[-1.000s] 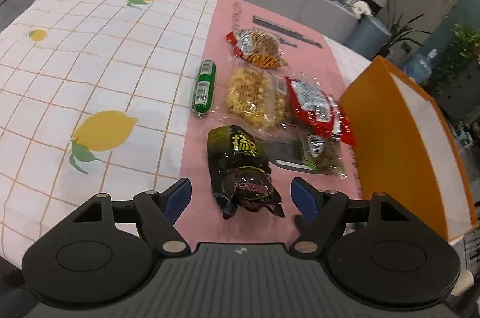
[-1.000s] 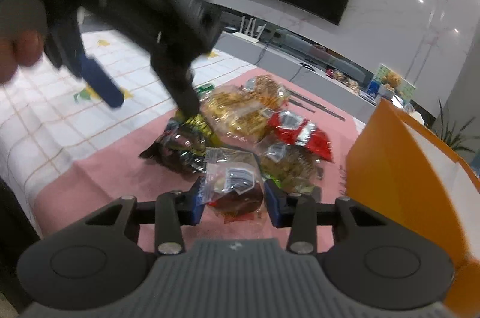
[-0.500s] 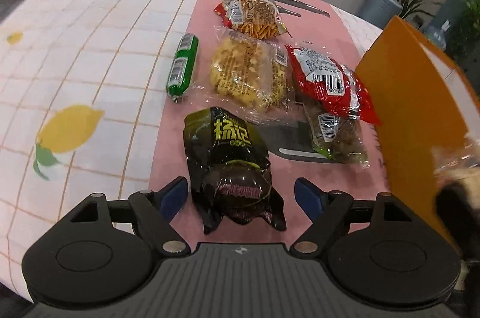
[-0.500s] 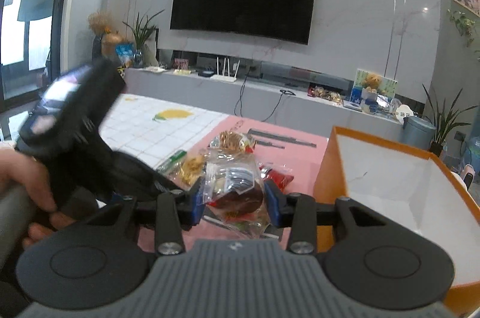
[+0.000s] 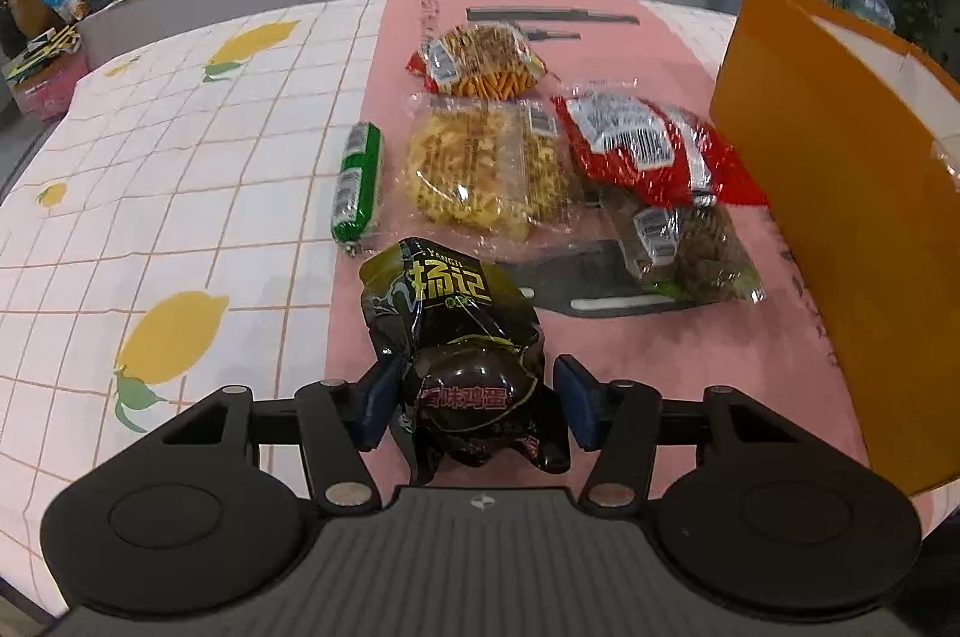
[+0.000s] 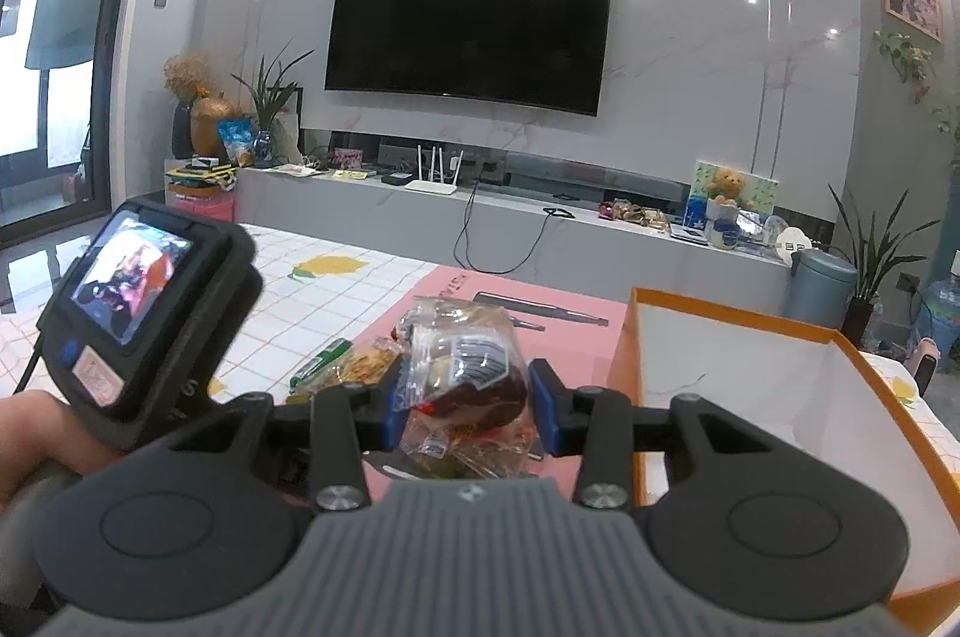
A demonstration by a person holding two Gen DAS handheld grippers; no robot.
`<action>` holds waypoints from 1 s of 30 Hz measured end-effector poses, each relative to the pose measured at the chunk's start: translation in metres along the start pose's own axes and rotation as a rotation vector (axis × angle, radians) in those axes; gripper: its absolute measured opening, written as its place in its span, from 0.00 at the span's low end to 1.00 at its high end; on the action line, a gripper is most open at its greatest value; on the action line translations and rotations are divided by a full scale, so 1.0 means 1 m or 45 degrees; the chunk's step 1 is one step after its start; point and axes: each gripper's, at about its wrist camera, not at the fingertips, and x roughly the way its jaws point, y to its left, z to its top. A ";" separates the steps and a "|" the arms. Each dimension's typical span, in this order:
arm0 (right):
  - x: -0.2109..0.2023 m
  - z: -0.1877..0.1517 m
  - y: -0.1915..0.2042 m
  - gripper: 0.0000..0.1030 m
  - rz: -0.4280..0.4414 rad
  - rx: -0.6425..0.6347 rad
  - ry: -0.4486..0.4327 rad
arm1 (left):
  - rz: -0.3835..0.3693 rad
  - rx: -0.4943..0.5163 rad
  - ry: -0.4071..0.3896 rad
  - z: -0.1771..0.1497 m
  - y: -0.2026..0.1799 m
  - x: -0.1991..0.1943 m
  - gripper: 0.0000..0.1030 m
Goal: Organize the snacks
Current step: 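Carry the dark bag into the box with the left tool and open it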
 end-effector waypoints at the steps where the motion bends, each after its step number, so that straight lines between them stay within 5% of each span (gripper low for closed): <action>1: -0.002 0.001 -0.002 0.38 0.000 0.005 -0.007 | -0.010 -0.006 -0.010 0.000 0.002 -0.004 0.62; 8: -0.013 0.012 -0.026 0.38 0.002 0.128 -0.050 | -0.146 -0.097 -0.091 0.011 0.019 -0.039 0.62; 17: -0.039 0.029 -0.112 0.38 -0.074 0.325 -0.030 | -0.394 -0.175 -0.181 0.028 0.014 -0.074 0.62; 23: -0.048 0.010 -0.172 0.39 -0.190 0.487 0.152 | -0.524 -0.161 -0.214 0.035 -0.012 -0.094 0.62; 30: -0.018 -0.021 -0.196 0.39 -0.248 0.587 0.447 | -0.621 -0.126 -0.251 0.040 -0.047 -0.114 0.62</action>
